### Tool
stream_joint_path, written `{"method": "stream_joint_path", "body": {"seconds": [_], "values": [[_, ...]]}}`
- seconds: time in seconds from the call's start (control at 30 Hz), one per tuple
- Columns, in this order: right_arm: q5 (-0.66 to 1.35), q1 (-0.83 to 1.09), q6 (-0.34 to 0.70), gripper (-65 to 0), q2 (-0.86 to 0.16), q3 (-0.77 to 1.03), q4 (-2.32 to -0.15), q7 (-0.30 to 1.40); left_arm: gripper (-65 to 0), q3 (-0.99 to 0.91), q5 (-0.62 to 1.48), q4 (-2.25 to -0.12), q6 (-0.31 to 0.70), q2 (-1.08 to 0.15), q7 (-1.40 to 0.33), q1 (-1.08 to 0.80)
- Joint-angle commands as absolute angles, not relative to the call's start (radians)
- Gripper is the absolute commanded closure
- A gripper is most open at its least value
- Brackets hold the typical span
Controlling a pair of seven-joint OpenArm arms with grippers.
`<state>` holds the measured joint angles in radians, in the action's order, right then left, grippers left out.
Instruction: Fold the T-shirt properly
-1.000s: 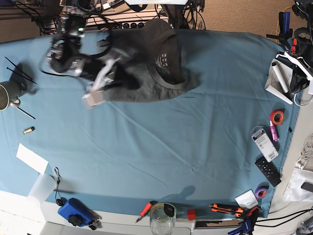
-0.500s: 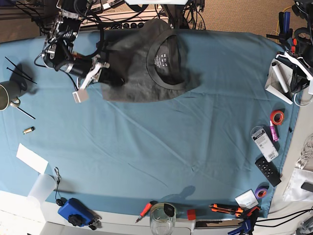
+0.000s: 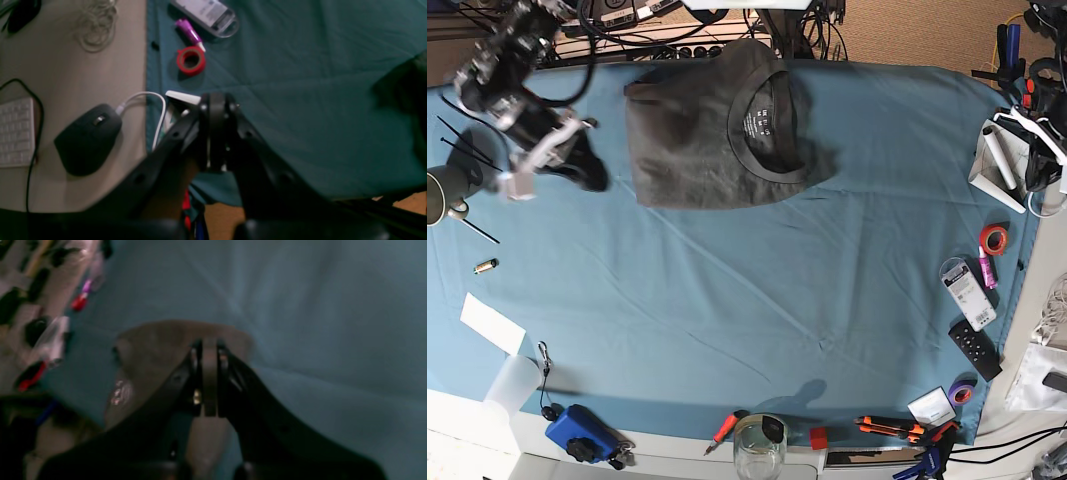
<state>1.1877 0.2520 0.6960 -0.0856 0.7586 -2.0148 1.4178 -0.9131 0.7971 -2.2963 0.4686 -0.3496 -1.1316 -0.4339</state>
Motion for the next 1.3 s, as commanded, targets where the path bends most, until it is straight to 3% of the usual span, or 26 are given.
{"method": "stream_joint_path", "body": {"seconds": [0.0,0.2,0.63,1.07,1.27], "values": [[1.219,0.266,0.698,0.0,-0.097,0.793,-2.060,1.396,0.0,-0.921,0.804,-2.308,0.469,-0.366,-1.108,-0.433],[1.222,0.358,0.698,0.0,-0.097,0.910,-2.181,1.396,0.0,-0.921,0.804,-2.290,0.469,-0.366,-1.126,-0.435],[1.183,0.520,0.698,0.0,-0.097,0.919,-2.181,1.396,0.0,-0.921,0.804,-2.176,0.469,-0.366,-1.266,-0.442],[1.071,0.719,0.698,0.0,-0.097,0.919,-2.181,1.396,0.0,-0.921,0.816,-2.176,0.468,-0.359,-1.230,-0.727],[1.071,0.811,0.698,0.0,-0.094,0.917,-2.156,1.396,0.0,-0.921,0.816,-2.176,0.480,-0.265,-1.242,-0.807]]}}
